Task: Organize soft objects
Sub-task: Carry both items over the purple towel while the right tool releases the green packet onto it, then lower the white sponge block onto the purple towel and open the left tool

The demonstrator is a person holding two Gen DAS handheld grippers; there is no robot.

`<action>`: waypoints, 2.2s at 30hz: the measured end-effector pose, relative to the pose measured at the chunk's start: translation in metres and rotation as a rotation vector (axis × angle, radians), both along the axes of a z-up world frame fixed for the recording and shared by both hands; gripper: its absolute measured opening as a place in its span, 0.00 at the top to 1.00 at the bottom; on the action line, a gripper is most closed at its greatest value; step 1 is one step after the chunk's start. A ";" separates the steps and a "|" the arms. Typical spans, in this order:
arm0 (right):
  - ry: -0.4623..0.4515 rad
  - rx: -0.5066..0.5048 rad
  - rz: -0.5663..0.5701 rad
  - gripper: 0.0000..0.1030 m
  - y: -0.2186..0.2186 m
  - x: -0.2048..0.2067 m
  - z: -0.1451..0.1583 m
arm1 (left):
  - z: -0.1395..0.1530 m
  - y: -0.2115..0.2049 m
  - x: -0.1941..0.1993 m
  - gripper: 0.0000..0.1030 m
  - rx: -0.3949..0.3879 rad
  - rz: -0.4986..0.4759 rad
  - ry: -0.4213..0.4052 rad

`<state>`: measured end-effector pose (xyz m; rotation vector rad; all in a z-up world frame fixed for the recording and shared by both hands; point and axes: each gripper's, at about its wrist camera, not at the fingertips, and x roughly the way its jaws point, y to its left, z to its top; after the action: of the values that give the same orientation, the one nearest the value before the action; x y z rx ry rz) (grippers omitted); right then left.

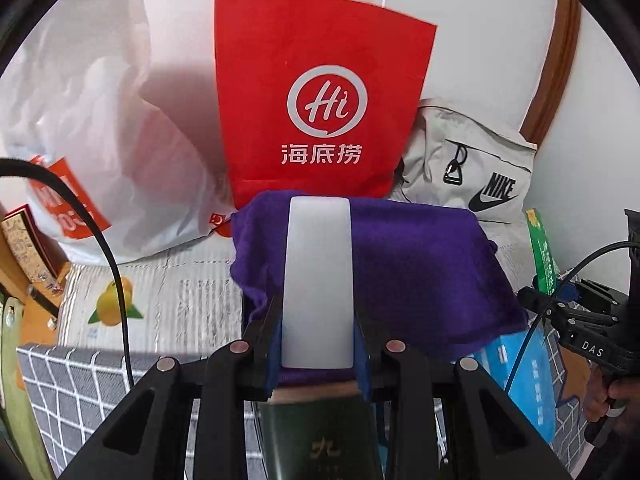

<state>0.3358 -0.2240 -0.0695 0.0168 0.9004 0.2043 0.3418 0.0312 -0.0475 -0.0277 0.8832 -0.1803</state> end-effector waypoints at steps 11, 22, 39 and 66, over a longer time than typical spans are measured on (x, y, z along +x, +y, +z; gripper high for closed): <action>0.050 -0.022 0.012 0.55 -0.005 0.050 -0.016 | -0.019 -0.001 0.039 0.73 0.025 -0.008 0.038; 0.201 -0.051 0.020 0.55 -0.010 0.105 -0.061 | -0.033 -0.001 0.067 0.73 0.027 -0.006 0.074; 0.295 -0.120 0.059 0.53 -0.001 0.137 -0.083 | -0.053 -0.007 0.086 0.73 0.051 -0.024 0.121; 0.160 -0.092 0.105 0.44 0.008 0.047 -0.026 | -0.088 -0.025 0.132 0.72 0.098 -0.015 0.224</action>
<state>0.3830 -0.2163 -0.0953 -0.1010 1.0706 0.2615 0.4739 0.0064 -0.1356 0.0512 1.1147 -0.1499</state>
